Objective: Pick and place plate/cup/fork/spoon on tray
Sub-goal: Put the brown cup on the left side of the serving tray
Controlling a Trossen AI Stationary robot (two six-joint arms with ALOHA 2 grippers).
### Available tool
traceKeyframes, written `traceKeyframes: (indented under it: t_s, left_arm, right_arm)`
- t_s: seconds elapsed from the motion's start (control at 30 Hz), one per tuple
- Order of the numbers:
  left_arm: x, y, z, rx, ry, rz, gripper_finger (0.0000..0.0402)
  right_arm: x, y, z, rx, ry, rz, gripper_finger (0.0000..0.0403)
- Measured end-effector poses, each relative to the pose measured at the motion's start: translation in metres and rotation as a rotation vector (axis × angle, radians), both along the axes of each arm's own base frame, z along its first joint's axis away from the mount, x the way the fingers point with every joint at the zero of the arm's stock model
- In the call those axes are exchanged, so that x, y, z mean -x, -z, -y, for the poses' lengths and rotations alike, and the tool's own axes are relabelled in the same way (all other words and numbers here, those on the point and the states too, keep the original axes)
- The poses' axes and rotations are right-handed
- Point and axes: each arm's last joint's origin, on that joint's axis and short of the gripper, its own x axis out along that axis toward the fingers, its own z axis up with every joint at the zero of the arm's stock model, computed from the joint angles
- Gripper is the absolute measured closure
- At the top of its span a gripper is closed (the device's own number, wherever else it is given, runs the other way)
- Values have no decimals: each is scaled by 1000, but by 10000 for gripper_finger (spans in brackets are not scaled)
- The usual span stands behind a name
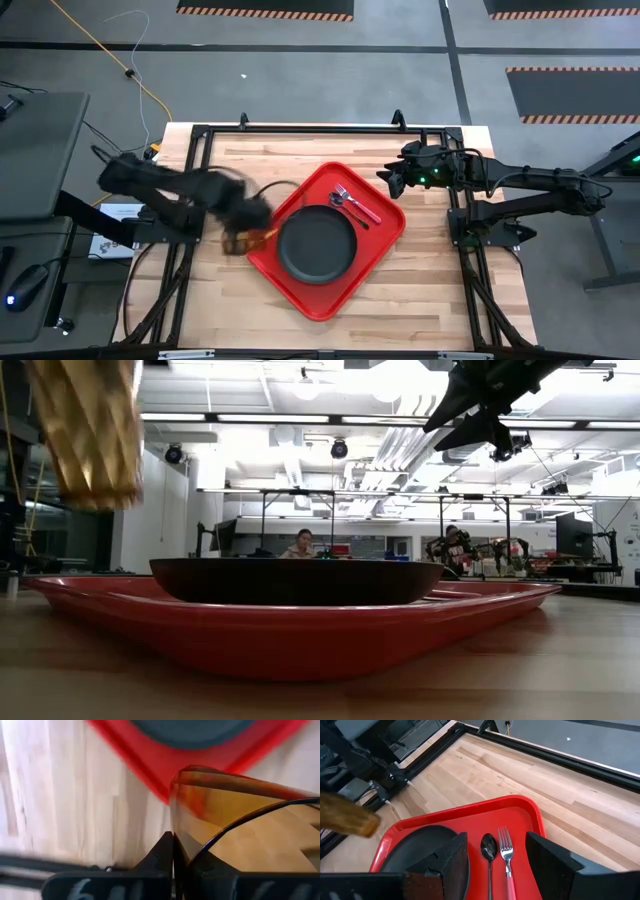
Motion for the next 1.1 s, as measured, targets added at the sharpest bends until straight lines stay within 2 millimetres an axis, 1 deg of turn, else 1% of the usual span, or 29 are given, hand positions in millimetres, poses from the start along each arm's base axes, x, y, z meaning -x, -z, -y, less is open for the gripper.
traceKeyframes:
  t_s: [0.1, 0.2, 0.3, 0.4, 0.47, 0.53, 0.63, 0.87, 1.1]
  left_arm:
    - [-25, 21, -18, 30, -40, -93, 399]
    - [-40, 36, -29, 60, -77, -151, 400]
    - [-53, 49, -34, 60, -98, -175, 400]
    - [-57, 56, -33, 57, -112, -175, 400]
    - [-62, 59, -31, 69, -142, -132, 400]
    - [-64, 62, -29, 80, -176, -107, 401]
    - [-61, 67, -26, 92, -223, -116, 401]
    - [-55, 69, -14, 91, -226, -138, 401]
    - [-55, 69, -13, 71, -249, -131, 395]
  right_arm:
    - [0, 0, 0, 11, -7, -5, 210]
    - [0, 0, 0, 26, -16, -11, 210]
    - [0, 0, 0, 43, -28, -21, 210]
    - [1, 1, 0, 59, -40, -36, 210]
    - [1, 1, 0, 60, -43, -37, 210]
    - [1, 1, 0, 60, -44, -39, 210]
    - [1, 1, 0, 60, -46, -43, 210]
    - [1, 1, 0, 60, -47, -43, 210]
    - [1, 1, -1, 72, -67, -49, 210]
